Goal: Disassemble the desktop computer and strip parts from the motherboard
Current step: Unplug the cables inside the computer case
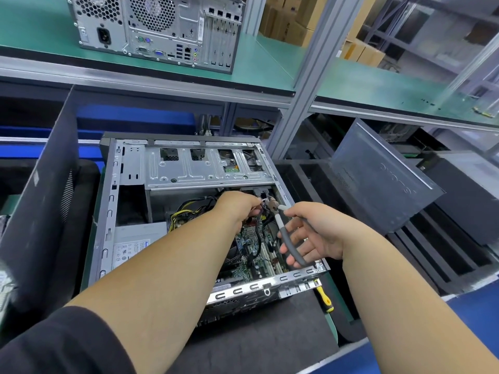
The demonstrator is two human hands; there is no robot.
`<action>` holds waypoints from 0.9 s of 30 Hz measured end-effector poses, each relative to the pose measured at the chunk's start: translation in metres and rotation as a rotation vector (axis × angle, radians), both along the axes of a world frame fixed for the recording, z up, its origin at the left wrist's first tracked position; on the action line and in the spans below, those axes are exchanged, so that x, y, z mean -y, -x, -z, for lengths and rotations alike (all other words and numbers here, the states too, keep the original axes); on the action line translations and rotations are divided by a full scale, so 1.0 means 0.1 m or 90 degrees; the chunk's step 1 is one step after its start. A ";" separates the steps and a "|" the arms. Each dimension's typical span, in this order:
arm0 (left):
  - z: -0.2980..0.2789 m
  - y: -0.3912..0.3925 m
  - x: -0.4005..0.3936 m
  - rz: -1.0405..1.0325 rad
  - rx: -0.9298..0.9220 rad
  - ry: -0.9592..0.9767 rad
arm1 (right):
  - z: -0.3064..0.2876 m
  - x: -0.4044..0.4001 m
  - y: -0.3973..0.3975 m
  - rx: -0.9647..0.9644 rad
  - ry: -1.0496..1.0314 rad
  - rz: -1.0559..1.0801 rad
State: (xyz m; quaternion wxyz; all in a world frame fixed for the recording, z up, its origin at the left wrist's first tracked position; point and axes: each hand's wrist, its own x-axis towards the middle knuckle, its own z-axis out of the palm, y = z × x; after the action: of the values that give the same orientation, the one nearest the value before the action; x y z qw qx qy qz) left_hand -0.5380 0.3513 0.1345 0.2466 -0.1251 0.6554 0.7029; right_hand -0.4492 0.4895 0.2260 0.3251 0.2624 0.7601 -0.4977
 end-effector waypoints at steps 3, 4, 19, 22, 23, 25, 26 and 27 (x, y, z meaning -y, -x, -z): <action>-0.01 0.00 0.00 0.011 0.002 0.002 | 0.02 0.03 0.02 -0.003 -0.008 -0.002; -0.01 0.00 0.00 0.013 0.002 0.004 | 0.02 0.03 0.02 -0.003 -0.009 -0.003; -0.05 -0.03 0.02 0.008 -0.011 0.017 | 0.11 0.13 0.03 -0.037 -0.019 0.031; -0.05 -0.03 0.01 0.014 -0.013 0.015 | 0.17 0.18 0.00 -0.062 -0.028 0.043; -0.04 -0.02 0.01 0.015 -0.013 0.016 | 0.18 0.20 -0.01 -0.071 -0.030 0.048; -0.05 -0.03 0.01 0.016 -0.010 0.017 | 0.21 0.23 -0.02 -0.090 -0.034 0.067; -0.05 -0.03 0.01 0.017 -0.009 0.018 | 0.22 0.25 -0.02 -0.099 -0.037 0.079; -0.06 -0.03 0.01 0.018 -0.008 0.020 | 0.24 0.27 -0.03 -0.107 -0.040 0.093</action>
State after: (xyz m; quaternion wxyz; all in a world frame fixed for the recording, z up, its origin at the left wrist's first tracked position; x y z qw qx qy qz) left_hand -0.5345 0.3502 0.1407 0.2500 -0.1153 0.6696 0.6898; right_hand -0.4460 0.4624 0.2024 0.2151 0.2842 0.7786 -0.5164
